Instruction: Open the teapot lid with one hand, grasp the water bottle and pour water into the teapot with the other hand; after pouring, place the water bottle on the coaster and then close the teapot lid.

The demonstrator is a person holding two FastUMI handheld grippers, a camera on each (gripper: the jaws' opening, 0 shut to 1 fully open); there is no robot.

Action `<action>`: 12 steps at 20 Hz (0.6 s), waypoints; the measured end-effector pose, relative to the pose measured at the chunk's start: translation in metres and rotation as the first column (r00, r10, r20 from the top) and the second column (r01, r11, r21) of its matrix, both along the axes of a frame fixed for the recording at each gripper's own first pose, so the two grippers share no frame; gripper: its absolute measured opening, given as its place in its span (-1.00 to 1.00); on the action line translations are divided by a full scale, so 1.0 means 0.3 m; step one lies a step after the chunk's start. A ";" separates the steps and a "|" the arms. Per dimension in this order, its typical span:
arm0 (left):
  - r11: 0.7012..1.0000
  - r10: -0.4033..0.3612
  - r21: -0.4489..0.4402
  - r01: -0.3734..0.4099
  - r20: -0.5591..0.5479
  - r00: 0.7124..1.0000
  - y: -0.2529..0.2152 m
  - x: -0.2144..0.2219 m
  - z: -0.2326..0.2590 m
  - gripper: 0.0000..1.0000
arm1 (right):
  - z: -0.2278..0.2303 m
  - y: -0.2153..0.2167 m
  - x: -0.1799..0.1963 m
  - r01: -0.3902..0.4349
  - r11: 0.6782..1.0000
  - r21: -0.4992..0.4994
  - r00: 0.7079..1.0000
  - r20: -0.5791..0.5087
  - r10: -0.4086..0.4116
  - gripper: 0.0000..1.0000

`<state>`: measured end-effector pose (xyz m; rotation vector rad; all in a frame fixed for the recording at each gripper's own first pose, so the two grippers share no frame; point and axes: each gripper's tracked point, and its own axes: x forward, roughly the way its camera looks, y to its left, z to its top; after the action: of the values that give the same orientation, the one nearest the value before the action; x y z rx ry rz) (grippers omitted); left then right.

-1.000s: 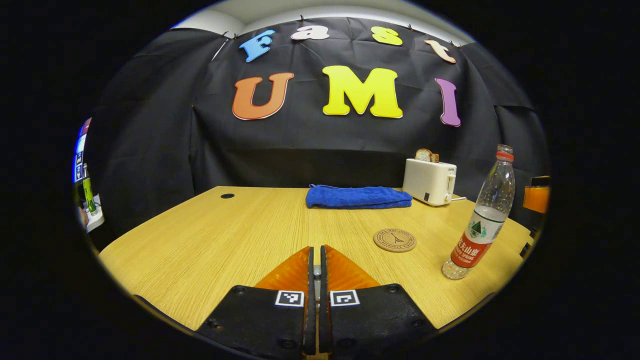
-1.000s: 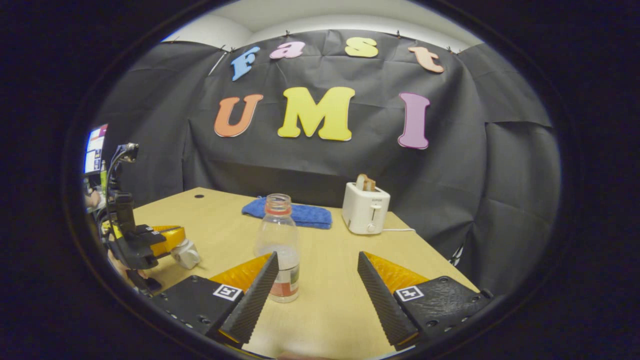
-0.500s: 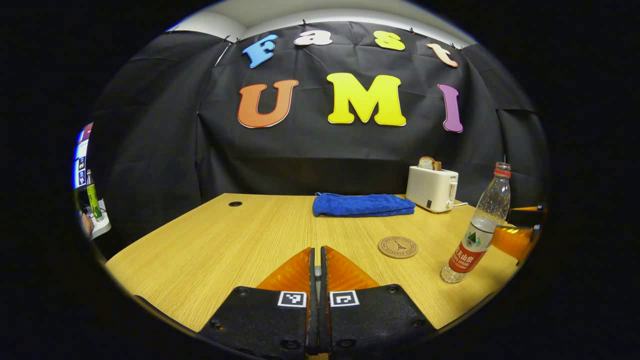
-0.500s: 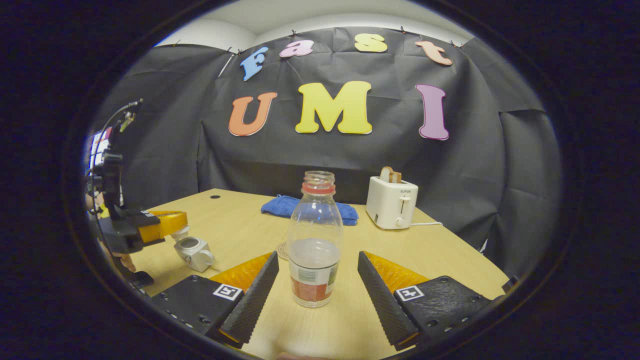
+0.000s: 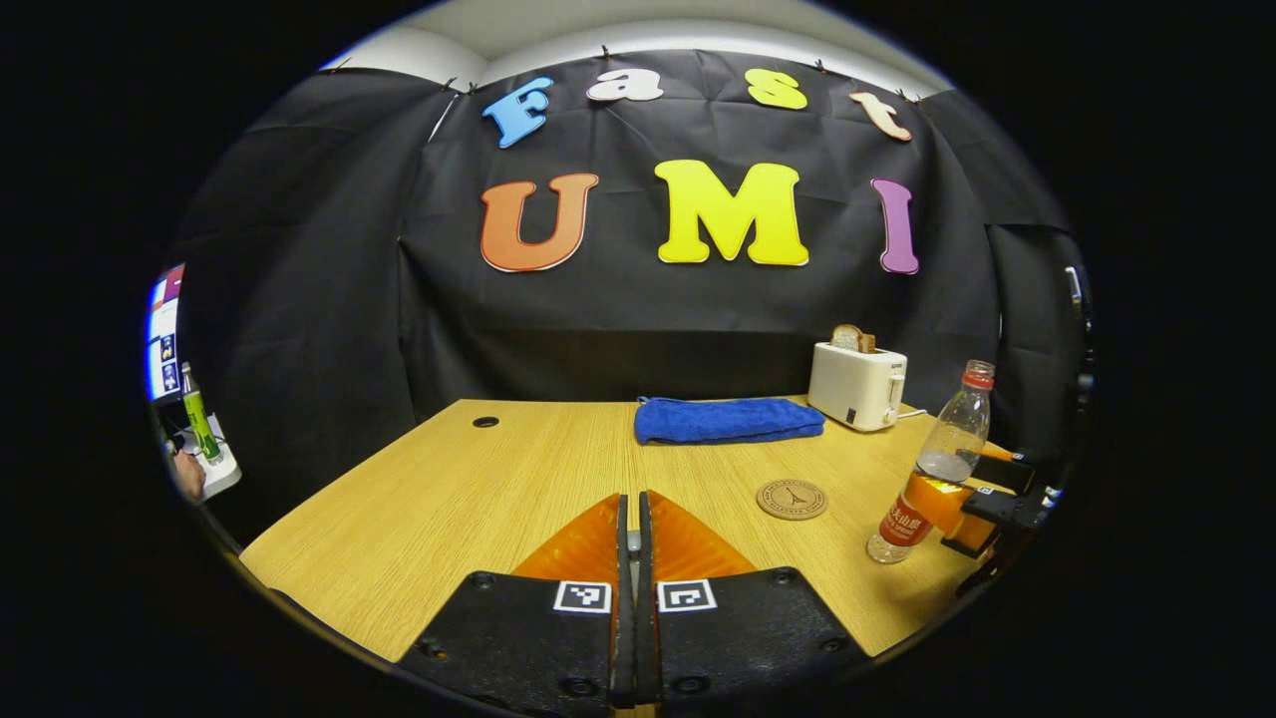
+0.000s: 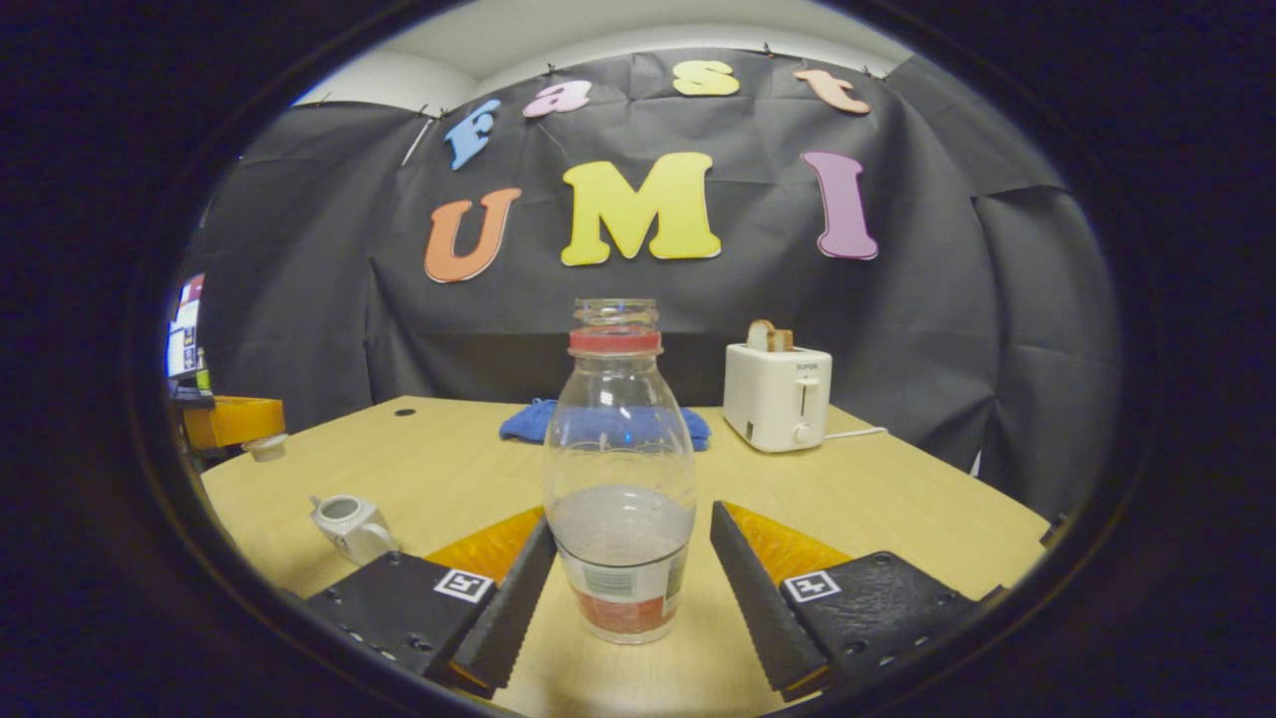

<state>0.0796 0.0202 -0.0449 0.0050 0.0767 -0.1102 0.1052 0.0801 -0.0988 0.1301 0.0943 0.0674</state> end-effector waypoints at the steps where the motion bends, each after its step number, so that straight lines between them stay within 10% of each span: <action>1: 1.000 -0.004 -0.002 0.004 -0.004 1.000 0.008 -0.006 0.005 -0.94 | 0.001 -0.008 0.006 0.007 1.000 0.015 1.000 -0.006 -0.007 0.65; 12: 0.999 0.008 -0.036 -0.009 -0.006 1.000 0.161 -0.070 0.069 -0.94 | 0.067 0.093 -0.009 0.065 0.924 -0.377 0.998 0.017 -0.064 0.48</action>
<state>0.0587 0.0685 -0.0241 -0.0315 0.0806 -0.1030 0.1026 0.1080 -0.0788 -0.2530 0.0970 -0.0173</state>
